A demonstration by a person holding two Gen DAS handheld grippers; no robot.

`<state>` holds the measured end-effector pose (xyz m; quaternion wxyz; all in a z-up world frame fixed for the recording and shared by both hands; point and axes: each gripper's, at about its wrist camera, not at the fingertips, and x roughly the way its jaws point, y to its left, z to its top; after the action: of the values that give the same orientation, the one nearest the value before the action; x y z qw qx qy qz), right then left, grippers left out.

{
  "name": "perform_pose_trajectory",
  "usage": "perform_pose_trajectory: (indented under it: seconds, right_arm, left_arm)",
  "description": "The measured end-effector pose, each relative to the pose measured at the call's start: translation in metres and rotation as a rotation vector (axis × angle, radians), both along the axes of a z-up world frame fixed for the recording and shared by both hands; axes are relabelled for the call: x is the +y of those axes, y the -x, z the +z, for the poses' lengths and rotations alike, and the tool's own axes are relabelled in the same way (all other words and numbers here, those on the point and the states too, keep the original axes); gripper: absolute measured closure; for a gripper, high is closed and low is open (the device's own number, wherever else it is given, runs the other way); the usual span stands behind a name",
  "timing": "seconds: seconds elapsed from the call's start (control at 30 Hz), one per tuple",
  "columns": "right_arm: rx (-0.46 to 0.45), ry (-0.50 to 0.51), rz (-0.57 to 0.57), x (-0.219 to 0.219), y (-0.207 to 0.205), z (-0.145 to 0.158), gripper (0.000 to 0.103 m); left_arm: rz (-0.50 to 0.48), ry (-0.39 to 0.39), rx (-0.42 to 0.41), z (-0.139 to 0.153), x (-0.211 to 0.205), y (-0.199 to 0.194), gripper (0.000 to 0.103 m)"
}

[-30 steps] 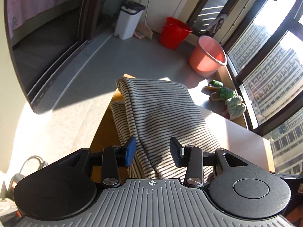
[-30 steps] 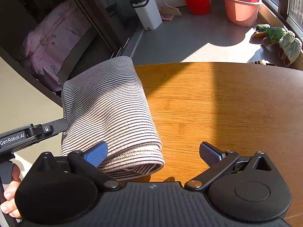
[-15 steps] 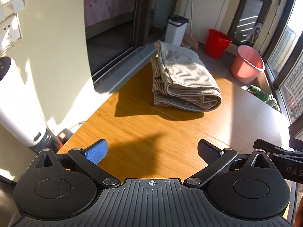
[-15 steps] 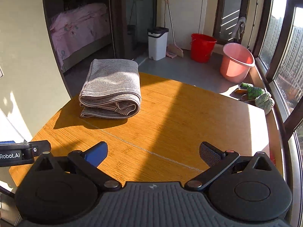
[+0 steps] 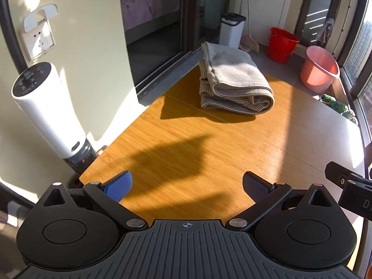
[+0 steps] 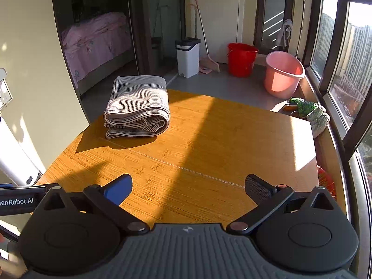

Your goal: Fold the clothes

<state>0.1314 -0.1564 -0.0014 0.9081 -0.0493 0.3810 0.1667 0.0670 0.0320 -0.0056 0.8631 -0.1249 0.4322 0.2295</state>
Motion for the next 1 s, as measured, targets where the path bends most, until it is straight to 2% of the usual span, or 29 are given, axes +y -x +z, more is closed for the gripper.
perform_pose_trajectory:
  seconds: [0.27,0.53,0.67,0.83,1.0]
  right_arm:
    - [0.014,0.007,0.017,-0.001,0.013,0.0,0.0]
    - [0.012,0.027,0.027,0.003,0.022,-0.001,0.0]
    - [-0.018,0.003,0.02,0.002,0.022,0.006,0.0]
    - [-0.051,-0.012,0.021,0.001,0.018,0.01,0.0]
    - [-0.048,0.001,0.037,0.005,0.014,0.004,0.0]
  left_arm:
    - [-0.051,-0.074,0.006,0.006,-0.009,0.015,0.0]
    - [-0.055,-0.015,0.02,0.003,-0.006,0.021,0.0]
    - [-0.076,0.0,-0.042,0.009,-0.006,0.022,0.0]
    - [-0.078,-0.021,-0.097,0.016,-0.007,0.018,0.0]
    - [-0.055,0.007,-0.095,0.01,-0.009,0.012,0.0]
